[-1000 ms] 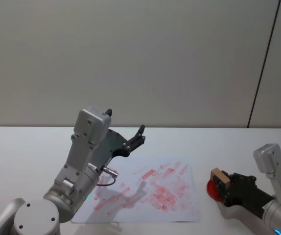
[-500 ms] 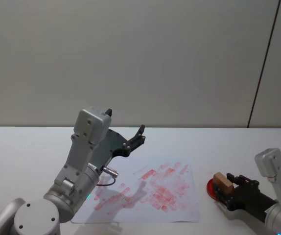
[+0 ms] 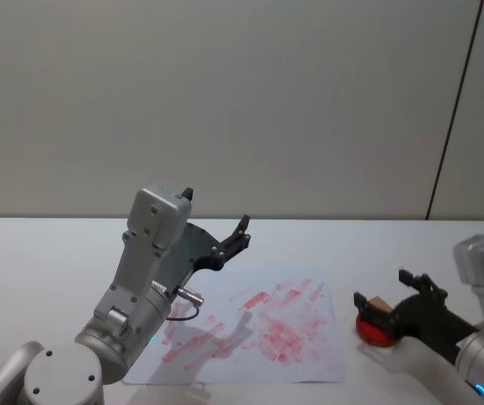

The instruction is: Use the one hand to pick up the stamp and affix it onto the A4 paper.

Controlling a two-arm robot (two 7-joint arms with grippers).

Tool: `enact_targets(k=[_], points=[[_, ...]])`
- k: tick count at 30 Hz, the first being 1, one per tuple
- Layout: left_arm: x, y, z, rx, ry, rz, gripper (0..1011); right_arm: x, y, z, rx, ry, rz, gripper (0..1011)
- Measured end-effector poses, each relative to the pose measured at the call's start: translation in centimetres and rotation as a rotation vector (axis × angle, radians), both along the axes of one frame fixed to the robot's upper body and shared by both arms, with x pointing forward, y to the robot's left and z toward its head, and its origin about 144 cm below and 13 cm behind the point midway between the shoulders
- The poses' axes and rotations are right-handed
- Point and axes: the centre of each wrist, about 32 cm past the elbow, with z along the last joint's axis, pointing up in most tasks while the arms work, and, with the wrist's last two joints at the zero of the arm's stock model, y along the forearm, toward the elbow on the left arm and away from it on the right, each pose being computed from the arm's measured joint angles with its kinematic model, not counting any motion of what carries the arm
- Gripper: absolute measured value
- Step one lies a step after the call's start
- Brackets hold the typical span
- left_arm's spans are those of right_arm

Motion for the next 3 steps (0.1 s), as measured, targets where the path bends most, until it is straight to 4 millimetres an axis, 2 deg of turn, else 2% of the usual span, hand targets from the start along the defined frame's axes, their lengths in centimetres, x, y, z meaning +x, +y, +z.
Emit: enact_targets(k=[1,3], points=[[0.00,0.00,0.00,0.000,0.000,0.000,1003,0.00,0.15,0.30,0.012,-0.011,-0.003,974],[0.00,0.00,0.00,0.000,0.000,0.000,1002,0.00,0.33,0.69,0.029,-0.025,-0.006,1001]])
